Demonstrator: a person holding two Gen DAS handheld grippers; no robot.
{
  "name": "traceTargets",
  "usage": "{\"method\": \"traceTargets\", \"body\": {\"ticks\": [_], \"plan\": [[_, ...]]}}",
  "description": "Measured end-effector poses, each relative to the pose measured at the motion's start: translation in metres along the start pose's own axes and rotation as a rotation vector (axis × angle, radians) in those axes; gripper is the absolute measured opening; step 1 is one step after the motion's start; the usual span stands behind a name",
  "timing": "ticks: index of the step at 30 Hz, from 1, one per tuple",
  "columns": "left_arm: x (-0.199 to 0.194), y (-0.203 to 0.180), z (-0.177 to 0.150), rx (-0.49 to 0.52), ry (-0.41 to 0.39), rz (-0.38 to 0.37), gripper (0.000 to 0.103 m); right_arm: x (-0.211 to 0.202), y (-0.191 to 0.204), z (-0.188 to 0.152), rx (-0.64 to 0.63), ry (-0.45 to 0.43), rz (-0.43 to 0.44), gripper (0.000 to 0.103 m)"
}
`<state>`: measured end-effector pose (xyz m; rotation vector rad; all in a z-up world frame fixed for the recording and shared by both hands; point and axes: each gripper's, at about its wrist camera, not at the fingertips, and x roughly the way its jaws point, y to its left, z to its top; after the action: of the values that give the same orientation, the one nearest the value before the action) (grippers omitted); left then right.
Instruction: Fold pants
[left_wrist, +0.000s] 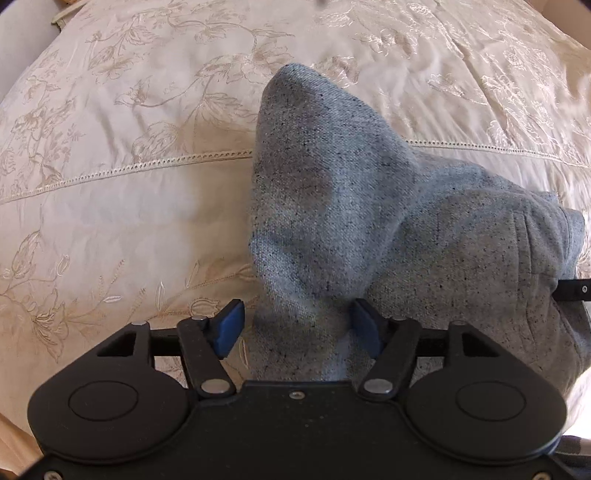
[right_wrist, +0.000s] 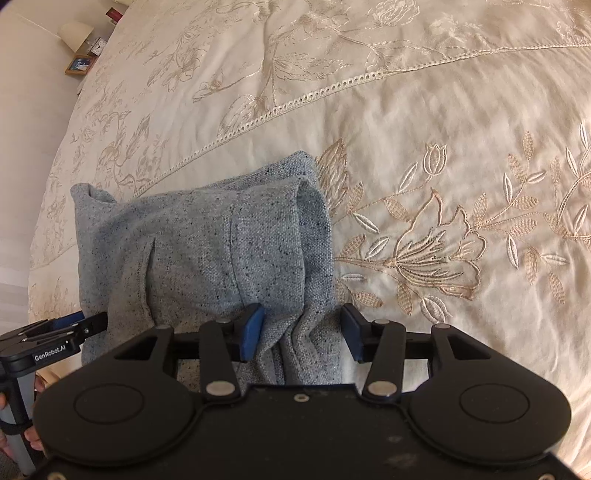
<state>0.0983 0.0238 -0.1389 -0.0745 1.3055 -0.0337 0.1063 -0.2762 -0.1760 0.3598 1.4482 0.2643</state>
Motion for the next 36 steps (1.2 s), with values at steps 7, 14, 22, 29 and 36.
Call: {"method": "traceTargets", "body": {"ticks": [7, 14, 22, 29, 36], "plan": [[0.020, 0.015, 0.009, -0.099, 0.015, -0.067, 0.093, 0.013, -0.002, 0.007, -0.010, 0.016, -0.009, 0.053], [0.021, 0.011, 0.010, -0.115, 0.014, -0.107, 0.067, 0.021, -0.006, 0.018, 0.037, 0.076, -0.002, 0.054], [-0.026, -0.003, 0.006, -0.035, -0.097, -0.094, 0.022, -0.003, 0.019, 0.012, -0.129, 0.009, -0.002, 0.023], [-0.057, 0.000, 0.017, 0.014, -0.213, -0.041, 0.019, -0.033, 0.045, 0.006, -0.168, -0.103, -0.009, 0.019], [-0.066, 0.039, 0.068, -0.043, -0.318, 0.003, 0.019, -0.041, 0.089, 0.033, -0.236, -0.192, 0.034, 0.018]]}}
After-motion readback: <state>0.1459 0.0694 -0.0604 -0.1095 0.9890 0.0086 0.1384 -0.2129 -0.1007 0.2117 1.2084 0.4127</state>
